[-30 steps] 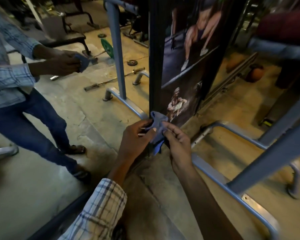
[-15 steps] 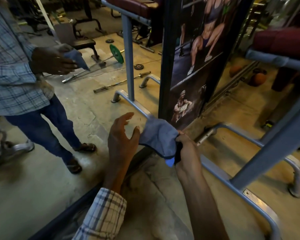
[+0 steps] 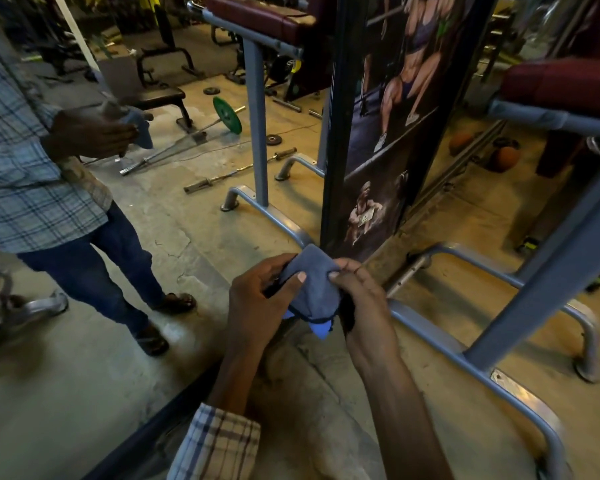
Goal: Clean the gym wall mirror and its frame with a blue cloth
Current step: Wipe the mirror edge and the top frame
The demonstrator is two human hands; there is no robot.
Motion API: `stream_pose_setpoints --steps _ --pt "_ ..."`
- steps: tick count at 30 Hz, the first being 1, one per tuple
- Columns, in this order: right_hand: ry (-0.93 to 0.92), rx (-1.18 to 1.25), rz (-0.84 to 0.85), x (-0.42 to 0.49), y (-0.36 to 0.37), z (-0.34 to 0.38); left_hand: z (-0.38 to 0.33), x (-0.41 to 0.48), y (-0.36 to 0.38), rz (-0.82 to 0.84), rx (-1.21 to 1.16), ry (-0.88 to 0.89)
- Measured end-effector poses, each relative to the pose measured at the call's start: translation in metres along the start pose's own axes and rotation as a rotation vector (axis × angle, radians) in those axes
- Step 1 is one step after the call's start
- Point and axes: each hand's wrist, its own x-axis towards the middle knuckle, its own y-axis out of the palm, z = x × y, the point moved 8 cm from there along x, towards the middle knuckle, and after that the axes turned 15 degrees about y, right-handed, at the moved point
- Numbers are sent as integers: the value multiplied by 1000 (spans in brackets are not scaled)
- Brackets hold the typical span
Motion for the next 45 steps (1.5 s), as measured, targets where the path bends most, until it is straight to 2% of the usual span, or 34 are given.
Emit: stream_pose_setpoints --steps 3,5,8,10,18,25,29,32,37,45 --pt "-138 -182 -146 -4 -4 2 3 0 -9 -35 -74 -37" --pt "-95 -188 -179 -7 -3 -2 3 0 -12 -42 -131 -49" --pt "115 -69 -69 -9 6 -17 4 2 -15 -55 -154 -32" --pt "182 -4 18 -11 12 -23 5 3 -18 -64 -150 -13" --pt "171 65 65 -4 23 -27 7 16 -18 -52 -128 70" --pt "158 112 13 24 9 -9 -2 45 8 -39 -15 168" --pt "96 117 38 57 -2 37 -12 81 36 -19 -17 168" --pt "24 74 69 94 -6 89 -29 126 54 -8 -29 236" --pt "-140 -3 162 147 3 209 -78 216 70 -53 107 398" --pt "-426 -33 338 201 51 431 -203 353 58 -253 378 600"
